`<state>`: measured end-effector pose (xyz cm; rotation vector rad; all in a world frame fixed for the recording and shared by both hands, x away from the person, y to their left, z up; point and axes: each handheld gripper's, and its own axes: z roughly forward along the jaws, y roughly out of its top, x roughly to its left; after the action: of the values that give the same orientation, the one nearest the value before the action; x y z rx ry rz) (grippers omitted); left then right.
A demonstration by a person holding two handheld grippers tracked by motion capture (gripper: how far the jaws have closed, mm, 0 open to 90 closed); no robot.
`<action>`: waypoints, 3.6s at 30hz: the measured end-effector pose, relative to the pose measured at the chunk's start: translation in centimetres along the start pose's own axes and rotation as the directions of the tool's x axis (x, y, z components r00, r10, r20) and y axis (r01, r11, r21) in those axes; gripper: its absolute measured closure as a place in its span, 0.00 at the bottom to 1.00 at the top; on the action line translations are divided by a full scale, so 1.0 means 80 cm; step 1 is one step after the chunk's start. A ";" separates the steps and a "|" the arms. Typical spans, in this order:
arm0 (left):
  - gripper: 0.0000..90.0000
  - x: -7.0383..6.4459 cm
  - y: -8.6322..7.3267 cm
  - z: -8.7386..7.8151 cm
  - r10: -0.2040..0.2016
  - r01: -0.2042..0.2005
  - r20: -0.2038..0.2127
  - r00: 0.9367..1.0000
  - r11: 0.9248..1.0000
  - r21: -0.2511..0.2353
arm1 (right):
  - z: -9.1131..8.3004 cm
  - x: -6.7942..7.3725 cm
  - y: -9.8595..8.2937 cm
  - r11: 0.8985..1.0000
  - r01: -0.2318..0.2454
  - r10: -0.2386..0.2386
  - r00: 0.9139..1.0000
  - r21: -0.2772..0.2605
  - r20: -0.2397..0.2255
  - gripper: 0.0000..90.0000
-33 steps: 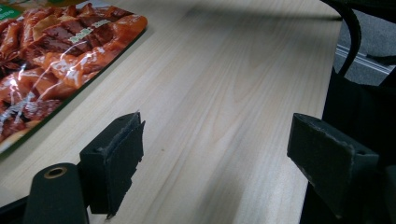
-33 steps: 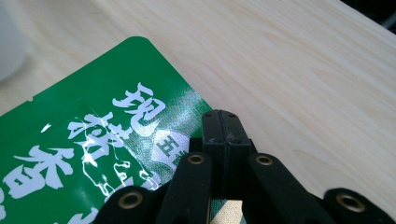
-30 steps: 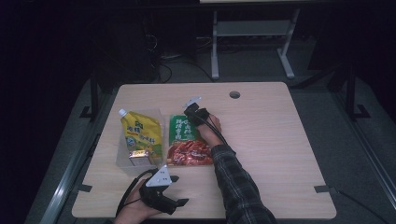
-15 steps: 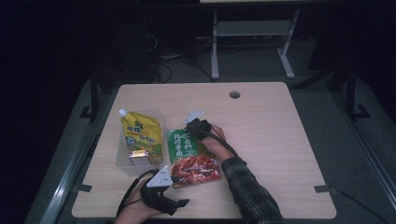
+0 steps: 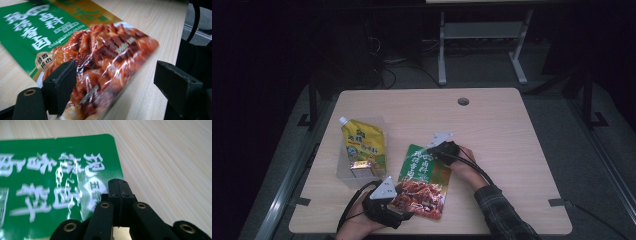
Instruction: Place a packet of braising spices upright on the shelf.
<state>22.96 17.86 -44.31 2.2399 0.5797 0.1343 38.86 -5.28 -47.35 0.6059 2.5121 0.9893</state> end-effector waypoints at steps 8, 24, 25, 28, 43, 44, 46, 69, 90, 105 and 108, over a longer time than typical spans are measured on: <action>0.20 0.001 0.001 -0.002 -0.001 0.001 -0.009 1.000 1.000 -0.002 | -0.038 -0.006 -0.032 0.999 0.003 -0.004 1.000 0.049 0.014 1.00; 0.20 -0.001 0.004 0.001 0.004 -0.004 -0.007 1.000 1.000 0.003 | -0.087 -0.023 -0.080 0.995 -0.060 0.057 0.998 0.083 0.036 1.00; 0.20 -0.001 0.005 0.002 0.000 0.000 -0.004 1.000 1.000 -0.001 | -0.089 -0.025 -0.082 0.994 -0.066 0.063 0.997 0.085 0.039 1.00; 0.20 -0.003 0.010 0.004 0.007 -0.007 -0.006 1.000 1.000 0.004 | -0.093 -0.032 -0.088 0.993 -0.075 0.070 0.996 0.088 0.058 1.00; 0.20 0.021 0.070 0.043 0.005 -0.005 -0.022 1.000 1.000 0.002 | -0.131 -0.063 -0.102 0.952 -0.306 0.306 0.952 -0.011 0.017 0.60; 0.19 0.025 0.076 0.049 0.003 -0.003 -0.028 1.000 1.000 0.009 | -0.136 -0.061 -0.102 0.948 -0.318 0.318 0.948 -0.010 0.023 0.54; 0.19 0.030 0.083 0.057 0.003 -0.003 -0.036 0.999 1.000 0.013 | -0.146 -0.058 -0.105 0.938 -0.346 0.346 0.938 -0.008 0.011 0.49; 0.15 0.097 0.105 0.141 -0.086 0.098 -0.103 0.991 0.988 0.121 | -0.212 -0.016 -0.150 0.944 -0.328 0.326 0.944 -0.026 -0.049 0.28; 0.37 0.087 0.106 0.139 -0.040 0.060 -0.138 0.990 0.988 0.140 | -0.211 -0.013 -0.145 0.949 -0.315 0.312 0.948 -0.030 -0.067 0.27; 0.98 0.077 0.111 0.139 -0.018 0.042 -0.162 0.987 0.988 0.146 | -0.212 -0.012 -0.145 0.947 -0.319 0.317 0.947 -0.033 -0.062 0.27; 0.99 0.080 0.108 0.135 -0.050 0.068 -0.153 0.987 0.991 0.116 | -0.214 -0.013 -0.146 0.945 -0.325 0.323 0.945 -0.037 -0.055 0.26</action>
<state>34.78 8.35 -45.85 2.3404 0.7526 0.2442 28.51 -22.92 -43.73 1.0167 2.4708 1.1831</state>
